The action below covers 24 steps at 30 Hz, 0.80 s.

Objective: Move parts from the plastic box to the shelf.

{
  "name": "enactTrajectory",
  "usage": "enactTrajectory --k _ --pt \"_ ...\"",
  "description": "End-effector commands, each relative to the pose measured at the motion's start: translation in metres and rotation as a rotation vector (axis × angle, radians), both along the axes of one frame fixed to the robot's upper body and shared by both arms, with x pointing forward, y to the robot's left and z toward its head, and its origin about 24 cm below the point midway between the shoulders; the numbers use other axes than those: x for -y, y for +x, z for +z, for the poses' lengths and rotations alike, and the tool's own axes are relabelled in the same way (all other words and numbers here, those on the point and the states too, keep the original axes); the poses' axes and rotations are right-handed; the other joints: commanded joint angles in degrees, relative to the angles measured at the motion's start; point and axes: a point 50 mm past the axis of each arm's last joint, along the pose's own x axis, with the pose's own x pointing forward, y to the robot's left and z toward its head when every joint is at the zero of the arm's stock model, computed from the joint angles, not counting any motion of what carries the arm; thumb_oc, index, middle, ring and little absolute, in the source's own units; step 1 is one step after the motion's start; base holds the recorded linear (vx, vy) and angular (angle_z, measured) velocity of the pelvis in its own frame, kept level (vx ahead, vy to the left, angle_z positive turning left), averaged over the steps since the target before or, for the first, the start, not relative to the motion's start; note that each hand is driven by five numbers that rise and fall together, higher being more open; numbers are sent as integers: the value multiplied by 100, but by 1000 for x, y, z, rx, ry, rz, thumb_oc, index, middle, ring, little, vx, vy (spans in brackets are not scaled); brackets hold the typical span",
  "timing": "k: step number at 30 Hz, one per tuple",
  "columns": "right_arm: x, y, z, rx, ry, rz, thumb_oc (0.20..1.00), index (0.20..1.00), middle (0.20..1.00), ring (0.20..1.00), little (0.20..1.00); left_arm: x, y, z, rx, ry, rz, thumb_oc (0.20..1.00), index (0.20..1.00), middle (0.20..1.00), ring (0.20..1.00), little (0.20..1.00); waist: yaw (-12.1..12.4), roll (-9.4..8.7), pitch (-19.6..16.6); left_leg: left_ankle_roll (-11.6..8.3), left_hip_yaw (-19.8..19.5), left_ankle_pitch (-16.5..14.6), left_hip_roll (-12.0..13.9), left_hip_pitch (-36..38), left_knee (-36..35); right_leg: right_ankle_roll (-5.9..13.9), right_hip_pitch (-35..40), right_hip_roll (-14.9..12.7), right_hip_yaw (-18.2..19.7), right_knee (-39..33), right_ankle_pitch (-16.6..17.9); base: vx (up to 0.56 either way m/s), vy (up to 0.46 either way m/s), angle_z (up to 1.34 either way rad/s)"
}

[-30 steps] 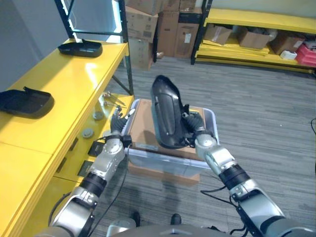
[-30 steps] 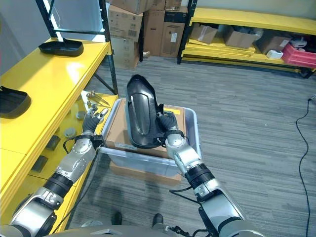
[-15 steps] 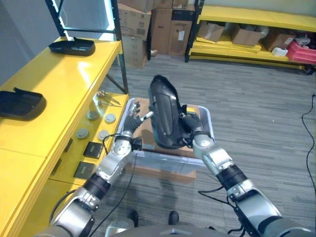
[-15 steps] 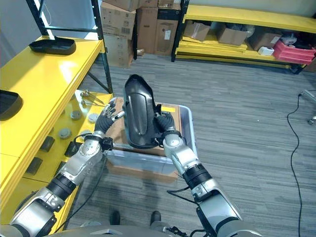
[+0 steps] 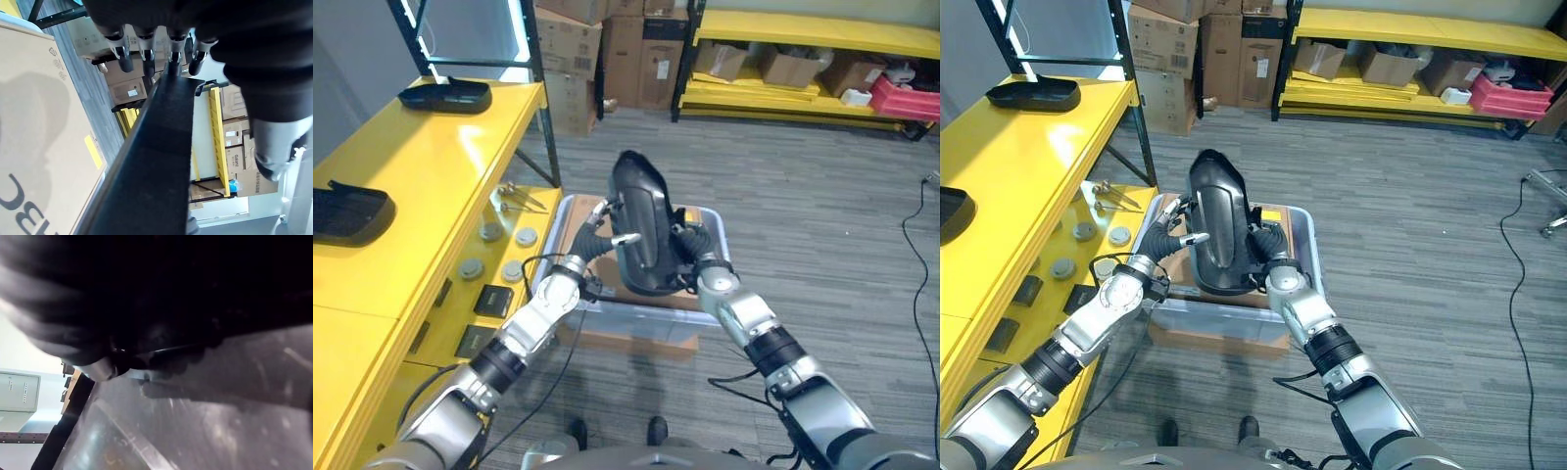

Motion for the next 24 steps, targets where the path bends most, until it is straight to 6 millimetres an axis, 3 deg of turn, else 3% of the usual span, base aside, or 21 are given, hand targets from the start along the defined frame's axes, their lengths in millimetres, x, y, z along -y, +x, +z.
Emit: enactTrajectory --k 1,4,9,18,24 --pt "0 15 61 269 98 10 200 200 200 200 200 14 7 -4 -30 108 -9 1000 1000 1000 1000 1000 139 49 -354 -36 128 -328 80 -266 442 517 -107 -320 -27 571 -399 0 0 0" --pt "-4 16 63 262 94 7 200 200 200 200 200 -2 10 -27 -156 124 117 1000 1000 1000 1000 1000 183 64 -354 -34 119 -323 75 -276 460 521 -102 -334 -29 566 -390 0 0 0" --pt "-6 15 60 252 90 7 200 200 200 200 200 -8 11 -38 -202 102 162 1000 1000 1000 1000 1000 213 73 -347 -38 100 -321 71 -285 487 528 -98 -350 -45 572 -375 0 0 0" --pt "-9 15 59 249 89 15 200 200 200 200 200 -5 13 -31 -161 60 148 1000 1000 1000 1000 1000 242 81 -300 -46 56 -317 67 -289 488 539 -92 -358 -69 571 -360 0 0 0" --pt "-10 14 56 242 92 15 200 200 200 200 200 -7 15 -21 -93 -30 237 1000 1000 1000 1000 1000 249 66 -298 -59 44 -309 66 -273 471 539 -69 -359 -79 549 -352 0 0 0"
